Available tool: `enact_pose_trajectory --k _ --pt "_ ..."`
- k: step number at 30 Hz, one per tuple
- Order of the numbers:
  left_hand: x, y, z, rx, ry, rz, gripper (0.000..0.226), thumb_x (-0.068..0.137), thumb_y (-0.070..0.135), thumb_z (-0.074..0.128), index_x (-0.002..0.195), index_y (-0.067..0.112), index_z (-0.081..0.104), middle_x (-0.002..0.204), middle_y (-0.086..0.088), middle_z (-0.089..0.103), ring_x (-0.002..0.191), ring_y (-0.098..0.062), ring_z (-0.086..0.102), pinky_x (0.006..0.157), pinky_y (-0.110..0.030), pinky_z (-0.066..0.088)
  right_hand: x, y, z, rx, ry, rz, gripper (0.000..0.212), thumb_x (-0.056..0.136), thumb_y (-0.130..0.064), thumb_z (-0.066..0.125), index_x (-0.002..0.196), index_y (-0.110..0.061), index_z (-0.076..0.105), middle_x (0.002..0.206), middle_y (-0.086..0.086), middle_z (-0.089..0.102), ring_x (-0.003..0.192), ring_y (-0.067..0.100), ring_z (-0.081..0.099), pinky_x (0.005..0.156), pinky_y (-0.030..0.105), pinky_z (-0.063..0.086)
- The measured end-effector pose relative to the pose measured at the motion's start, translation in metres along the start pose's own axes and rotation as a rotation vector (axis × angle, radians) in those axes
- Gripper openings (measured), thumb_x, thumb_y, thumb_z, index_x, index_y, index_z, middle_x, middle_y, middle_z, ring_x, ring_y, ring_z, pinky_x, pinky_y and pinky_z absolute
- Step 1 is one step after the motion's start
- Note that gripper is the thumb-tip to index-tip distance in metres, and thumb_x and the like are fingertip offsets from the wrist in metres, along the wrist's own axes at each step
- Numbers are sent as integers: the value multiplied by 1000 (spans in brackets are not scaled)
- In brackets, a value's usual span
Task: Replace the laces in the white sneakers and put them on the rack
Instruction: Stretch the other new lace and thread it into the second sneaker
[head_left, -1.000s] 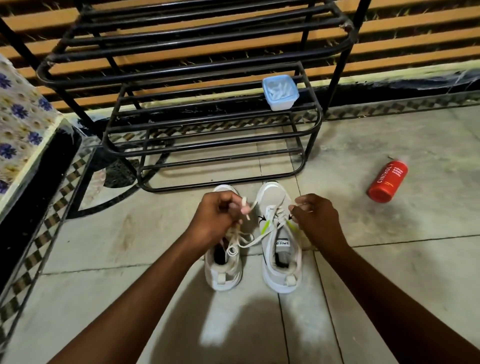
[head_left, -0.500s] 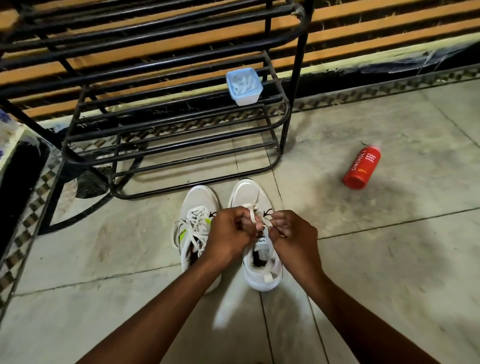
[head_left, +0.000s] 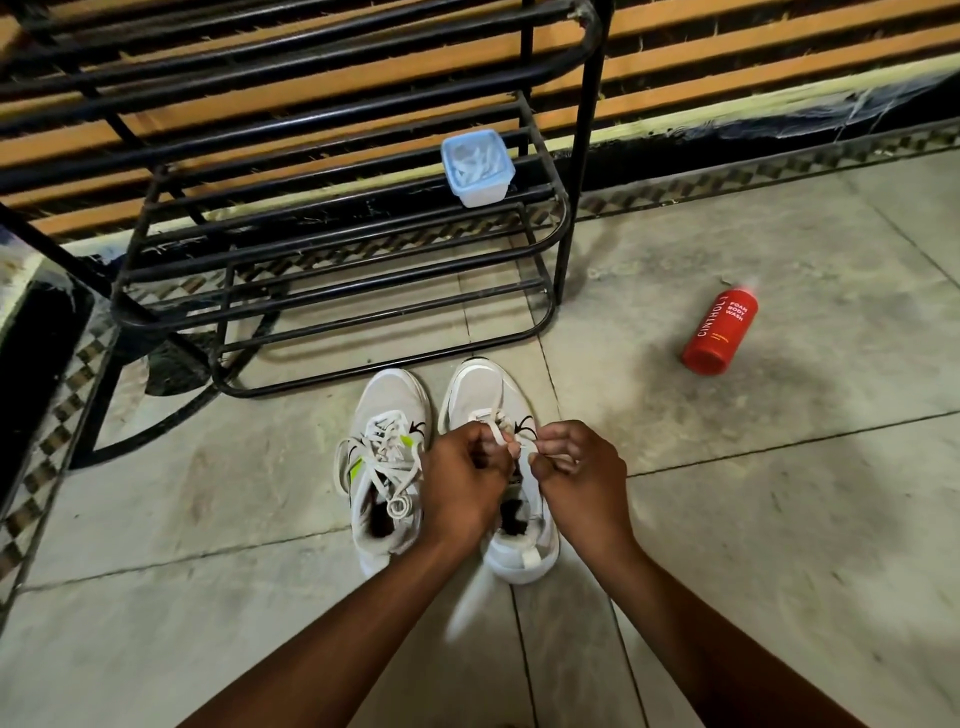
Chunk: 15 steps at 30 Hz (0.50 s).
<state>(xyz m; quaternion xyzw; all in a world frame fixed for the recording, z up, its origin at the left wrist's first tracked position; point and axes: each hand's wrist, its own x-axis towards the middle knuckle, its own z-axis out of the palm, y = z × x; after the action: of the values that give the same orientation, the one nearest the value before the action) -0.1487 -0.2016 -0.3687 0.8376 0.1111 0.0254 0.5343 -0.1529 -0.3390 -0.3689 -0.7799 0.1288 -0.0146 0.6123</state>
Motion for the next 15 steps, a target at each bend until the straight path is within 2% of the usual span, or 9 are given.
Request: enact_pose_trajectory --k 4,6,9,12,15 --pt "-1 -1 3 47 12 22 22 91 11 74 72 11 61 65 -9 64 58 -10 56 60 -38 53 1 -1 0 -9 0 3 27 77 1 78 92 -19 69 83 -8 74 77 -2 71 75 14 55" --pt "-1 -1 4 73 1 33 25 92 12 71 71 12 58 64 -9 63 57 -9 51 58 -37 49 2 -3 0 -19 -1 -4 28 76 3 78 92 -19 70 81 -9 74 78 -2 70 72 11 53" --pt "-2 -1 5 79 -39 54 21 94 12 69 74 9 61 65 -9 63 56 -14 53 57 -35 47 1 -4 0 -11 -1 0 31 77 4 77 96 -19 70 79 -8 74 80 -4 69 70 6 49" --pt "-1 -2 3 119 -50 73 20 94 16 68 77 8 63 66 -8 63 63 -28 60 59 -39 49 0 -2 -1 7 -7 8 28 80 -1 78 96 -22 70 81 -7 76 83 -3 70 76 16 53" --pt "-1 2 -1 174 -44 134 20 94 13 67 75 11 62 64 -1 60 62 -19 56 58 -33 47 -1 -1 -2 35 -20 9 28 82 1 77 98 -22 71 84 -7 77 86 0 72 77 16 54"
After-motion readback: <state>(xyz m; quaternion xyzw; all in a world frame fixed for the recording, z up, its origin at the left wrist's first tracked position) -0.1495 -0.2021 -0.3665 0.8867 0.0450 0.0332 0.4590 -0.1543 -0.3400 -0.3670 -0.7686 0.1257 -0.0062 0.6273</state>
